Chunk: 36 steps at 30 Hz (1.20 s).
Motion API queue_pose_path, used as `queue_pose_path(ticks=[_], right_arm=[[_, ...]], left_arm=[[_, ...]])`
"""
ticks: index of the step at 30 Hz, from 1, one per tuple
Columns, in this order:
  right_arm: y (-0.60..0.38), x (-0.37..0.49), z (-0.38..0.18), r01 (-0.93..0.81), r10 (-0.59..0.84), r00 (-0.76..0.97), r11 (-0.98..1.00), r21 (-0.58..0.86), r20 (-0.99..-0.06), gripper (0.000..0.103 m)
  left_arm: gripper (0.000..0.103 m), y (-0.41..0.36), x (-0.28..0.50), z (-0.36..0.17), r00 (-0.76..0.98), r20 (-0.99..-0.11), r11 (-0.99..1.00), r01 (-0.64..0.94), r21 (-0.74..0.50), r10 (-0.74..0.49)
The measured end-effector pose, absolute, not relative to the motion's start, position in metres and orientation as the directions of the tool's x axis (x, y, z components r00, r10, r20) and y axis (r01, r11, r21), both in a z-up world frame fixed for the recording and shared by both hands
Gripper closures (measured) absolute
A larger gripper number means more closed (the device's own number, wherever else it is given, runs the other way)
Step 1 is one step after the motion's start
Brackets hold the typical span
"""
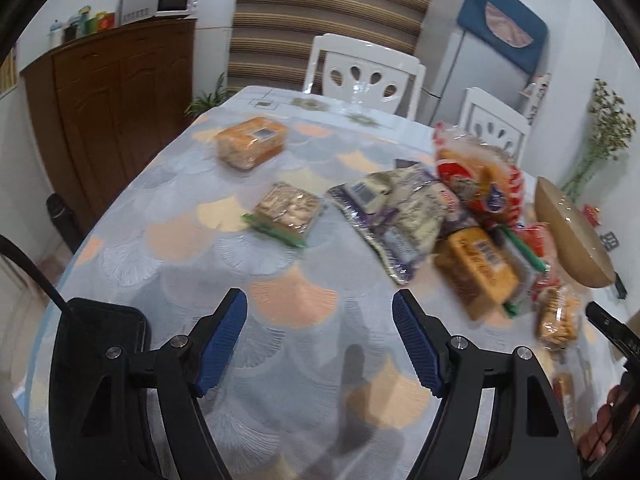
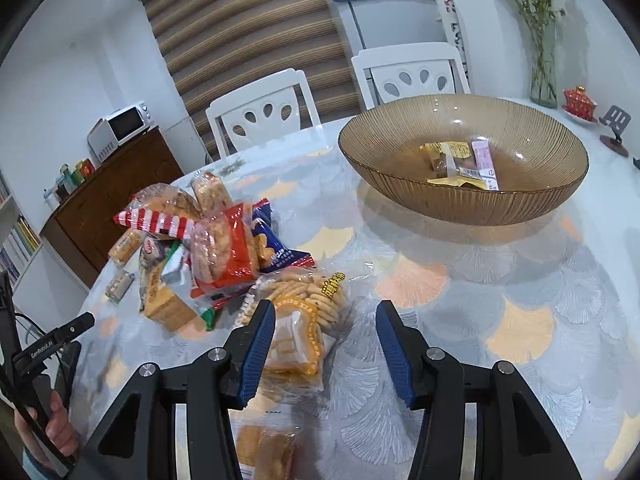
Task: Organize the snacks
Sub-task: 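Move both tools back toward the remaining snacks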
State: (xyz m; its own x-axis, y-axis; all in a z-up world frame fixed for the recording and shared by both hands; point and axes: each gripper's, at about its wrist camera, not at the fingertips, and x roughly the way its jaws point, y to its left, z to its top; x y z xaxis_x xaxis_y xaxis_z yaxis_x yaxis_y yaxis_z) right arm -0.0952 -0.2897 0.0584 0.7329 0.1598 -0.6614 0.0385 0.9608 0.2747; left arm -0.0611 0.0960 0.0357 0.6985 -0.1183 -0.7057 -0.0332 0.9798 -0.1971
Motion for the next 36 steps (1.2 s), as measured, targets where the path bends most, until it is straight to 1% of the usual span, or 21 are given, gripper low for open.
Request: queue_pose_path(ticks=[2, 14, 18, 20, 22, 24, 29, 31, 33, 34, 35, 36], right_arm=[[-0.288, -0.096, 0.056, 0.034, 0.163, 0.732, 0.961, 0.275, -0.661, 0.051], [-0.294, -0.092, 0.05, 0.042, 0.192, 0.72, 0.947, 0.319, -0.666, 0.051], [-0.296, -0.092, 0.049, 0.048, 0.197, 0.718, 0.943, 0.33, -0.667, 0.051], [-0.295, -0.092, 0.049, 0.048, 0.195, 0.716, 0.944, 0.326, -0.67, 0.051], [-0.295, -0.091, 0.048, 0.048, 0.193, 0.714, 0.946, 0.322, -0.673, 0.051], [-0.294, -0.092, 0.048, 0.047, 0.19, 0.714, 0.947, 0.316, -0.673, 0.05], [-0.29, -0.092, 0.051, 0.045, 0.202, 0.681, 0.948, 0.316, -0.704, 0.05], [-0.287, -0.093, 0.054, 0.035, 0.224, 0.663, 0.944, 0.329, -0.714, 0.049], [-0.283, -0.093, 0.056, 0.032, 0.244, 0.647, 0.938, 0.345, -0.723, 0.036], [-0.281, -0.092, 0.056, 0.037, 0.253, 0.642, 0.933, 0.359, -0.724, 0.024], [-0.28, -0.092, 0.057, 0.038, 0.264, 0.64, 0.927, 0.373, -0.721, 0.021], [-0.279, -0.092, 0.058, 0.034, 0.279, 0.638, 0.921, 0.388, -0.718, 0.021]], left_arm=[[0.029, 0.099, -0.058, 0.029, 0.684, -0.72, 0.977, -0.048, -0.206, -0.118], [0.029, 0.101, -0.059, 0.025, 0.677, -0.725, 0.978, -0.037, -0.205, -0.126], [0.029, 0.102, -0.053, 0.028, 0.648, -0.745, 0.974, -0.017, -0.224, -0.16], [0.029, 0.105, -0.045, 0.037, 0.638, -0.751, 0.974, -0.009, -0.226, -0.169], [0.029, 0.106, -0.029, 0.044, 0.596, -0.793, 0.985, -0.013, -0.17, -0.129], [0.029, 0.109, -0.011, 0.045, 0.56, -0.82, 0.989, 0.001, -0.145, -0.121], [0.029, 0.12, 0.023, 0.033, 0.514, -0.848, 0.986, -0.02, -0.167, -0.133], [0.029, 0.121, 0.031, 0.03, 0.505, -0.855, 0.988, -0.027, -0.154, -0.12], [0.029, 0.119, 0.04, 0.028, 0.502, -0.858, 0.99, -0.02, -0.142, -0.113], [0.029, 0.118, 0.043, 0.028, 0.5, -0.859, 0.991, -0.014, -0.136, -0.111], [0.029, 0.117, 0.048, 0.026, 0.498, -0.861, 0.992, -0.008, -0.124, -0.103], [0.029, 0.117, 0.051, 0.025, 0.496, -0.863, 0.994, -0.007, -0.113, -0.095]])
